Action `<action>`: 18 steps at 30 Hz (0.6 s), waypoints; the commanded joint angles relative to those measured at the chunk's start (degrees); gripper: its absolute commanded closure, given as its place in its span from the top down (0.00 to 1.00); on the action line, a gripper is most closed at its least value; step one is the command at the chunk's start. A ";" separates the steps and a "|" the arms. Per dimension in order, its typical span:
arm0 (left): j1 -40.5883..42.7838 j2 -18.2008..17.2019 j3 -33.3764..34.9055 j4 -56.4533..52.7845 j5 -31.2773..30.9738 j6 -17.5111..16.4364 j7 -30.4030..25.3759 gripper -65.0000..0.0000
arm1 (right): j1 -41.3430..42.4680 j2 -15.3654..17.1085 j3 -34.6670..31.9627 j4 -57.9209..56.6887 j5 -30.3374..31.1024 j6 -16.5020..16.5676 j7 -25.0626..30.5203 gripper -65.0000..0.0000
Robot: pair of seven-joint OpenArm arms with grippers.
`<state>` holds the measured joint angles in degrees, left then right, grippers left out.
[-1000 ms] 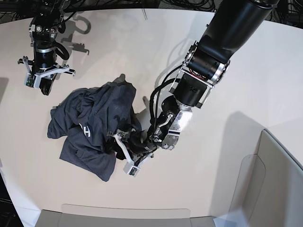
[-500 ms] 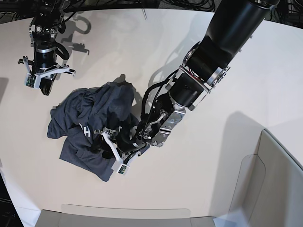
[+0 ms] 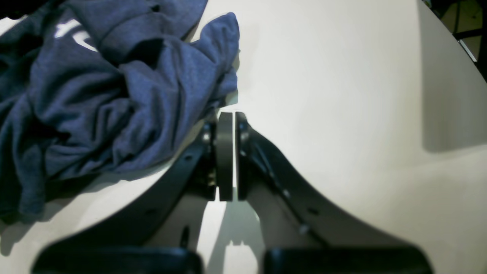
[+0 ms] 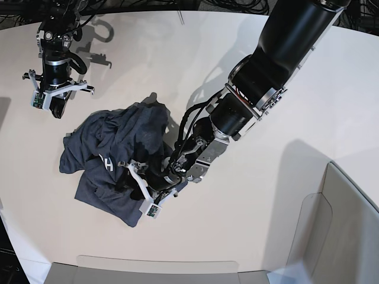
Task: Layout the t-shirt on the table in an organized manner, then fold the t-shirt properly
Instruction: 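Grasp a fold of the blue t-shirt with the left gripper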
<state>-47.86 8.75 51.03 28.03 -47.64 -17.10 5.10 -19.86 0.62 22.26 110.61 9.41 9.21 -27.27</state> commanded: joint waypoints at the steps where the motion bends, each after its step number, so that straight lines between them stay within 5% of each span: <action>1: -2.30 0.25 -0.08 0.06 -0.58 -0.44 -2.69 0.45 | 0.21 0.30 0.11 0.91 0.48 0.06 1.64 0.00; 18: -0.80 0.25 0.10 -1.00 -0.58 -0.44 -3.92 0.45 | 0.21 0.30 0.11 0.82 0.48 0.06 1.64 0.00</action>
<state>-46.74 8.58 51.11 26.17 -47.64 -17.10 2.72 -19.84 0.62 22.26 110.61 9.43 9.21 -27.24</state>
